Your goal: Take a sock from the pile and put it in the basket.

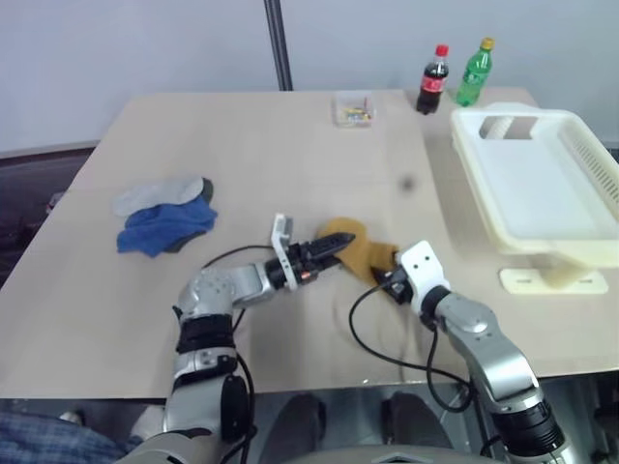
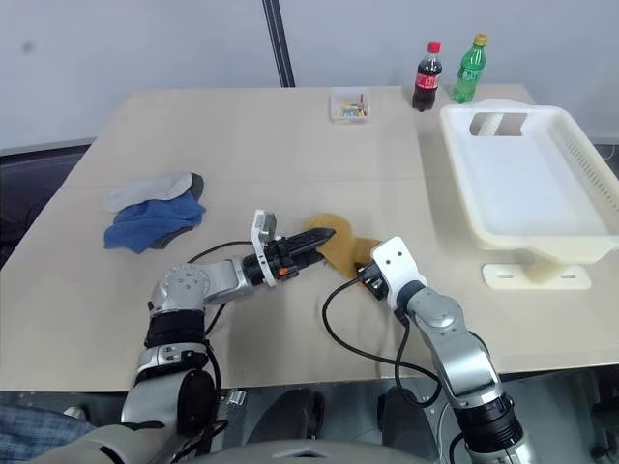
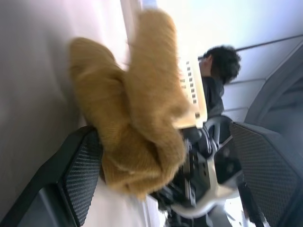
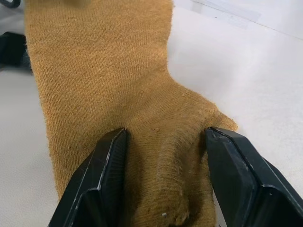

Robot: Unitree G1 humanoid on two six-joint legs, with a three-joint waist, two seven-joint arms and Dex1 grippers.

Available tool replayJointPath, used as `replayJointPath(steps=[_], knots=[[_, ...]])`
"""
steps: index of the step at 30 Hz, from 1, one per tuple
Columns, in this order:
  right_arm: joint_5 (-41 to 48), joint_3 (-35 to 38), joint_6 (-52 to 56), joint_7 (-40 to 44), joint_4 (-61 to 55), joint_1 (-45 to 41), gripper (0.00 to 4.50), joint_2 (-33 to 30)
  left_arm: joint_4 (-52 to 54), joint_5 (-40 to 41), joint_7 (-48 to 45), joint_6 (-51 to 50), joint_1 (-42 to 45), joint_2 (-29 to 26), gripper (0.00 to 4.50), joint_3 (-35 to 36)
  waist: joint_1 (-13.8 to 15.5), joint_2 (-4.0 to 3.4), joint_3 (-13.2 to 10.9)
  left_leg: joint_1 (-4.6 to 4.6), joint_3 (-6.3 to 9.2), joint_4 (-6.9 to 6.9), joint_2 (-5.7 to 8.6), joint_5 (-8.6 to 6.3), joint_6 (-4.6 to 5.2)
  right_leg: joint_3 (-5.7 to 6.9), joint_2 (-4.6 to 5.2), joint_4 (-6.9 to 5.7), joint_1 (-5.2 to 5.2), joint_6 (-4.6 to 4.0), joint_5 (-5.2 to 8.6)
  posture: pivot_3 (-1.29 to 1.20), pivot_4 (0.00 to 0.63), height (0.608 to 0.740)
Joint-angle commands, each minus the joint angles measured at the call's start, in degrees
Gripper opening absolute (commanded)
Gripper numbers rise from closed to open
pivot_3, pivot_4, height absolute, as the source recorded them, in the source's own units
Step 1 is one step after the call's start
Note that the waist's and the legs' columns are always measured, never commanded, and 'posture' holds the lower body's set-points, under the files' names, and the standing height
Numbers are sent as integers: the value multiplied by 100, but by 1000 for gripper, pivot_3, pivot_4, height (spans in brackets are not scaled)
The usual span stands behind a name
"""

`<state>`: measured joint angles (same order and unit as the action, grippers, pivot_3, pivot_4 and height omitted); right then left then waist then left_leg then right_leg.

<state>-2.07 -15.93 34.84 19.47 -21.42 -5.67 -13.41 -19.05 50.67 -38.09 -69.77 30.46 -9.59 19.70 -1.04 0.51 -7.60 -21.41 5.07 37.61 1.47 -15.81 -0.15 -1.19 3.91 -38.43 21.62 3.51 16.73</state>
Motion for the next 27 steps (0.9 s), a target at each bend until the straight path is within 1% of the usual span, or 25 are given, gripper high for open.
replayJointPath(steps=[1,11,16,19,24,27], knots=[[-22,-115,101,24,82,58,2727,-24,88,140,23,244,87,49,4449,146,-1,1,0,0,0,0,-1,0,0,0,0,0,0,0,0,0,150,740],[-28,-89,101,39,104,31,2727,-52,431,883,-121,-341,46,91,4449,194,-5,3,-3,-1,-1,-3,-1,0,1,-1,0,2,1,0,0,0,150,740],[-33,-86,99,20,93,57,2727,-46,497,844,-162,-304,-2,37,4449,2,-6,5,-4,-1,-1,-4,2,0,0,-1,-1,3,1,0,0,0,150,740],[-121,-94,27,-46,60,62,2727,-70,541,672,-354,-183,-8,-91,4449,-260,-6,5,-5,-1,-1,-5,3,0,0,0,-1,3,1,0,0,0,150,740],[23,294,-35,-29,-205,0,2727,-120,456,571,-572,-7,27,-208,4449,-458,4,5,-12,-4,0,-6,3,0,0,0,-2,5,3,0,0,0,150,740],[80,341,-87,129,-251,-44,2727,-283,436,501,-729,88,33,-289,4449,-587,11,6,-20,-13,3,-6,3,0,0,4,1,11,6,0,0,0,150,740]])
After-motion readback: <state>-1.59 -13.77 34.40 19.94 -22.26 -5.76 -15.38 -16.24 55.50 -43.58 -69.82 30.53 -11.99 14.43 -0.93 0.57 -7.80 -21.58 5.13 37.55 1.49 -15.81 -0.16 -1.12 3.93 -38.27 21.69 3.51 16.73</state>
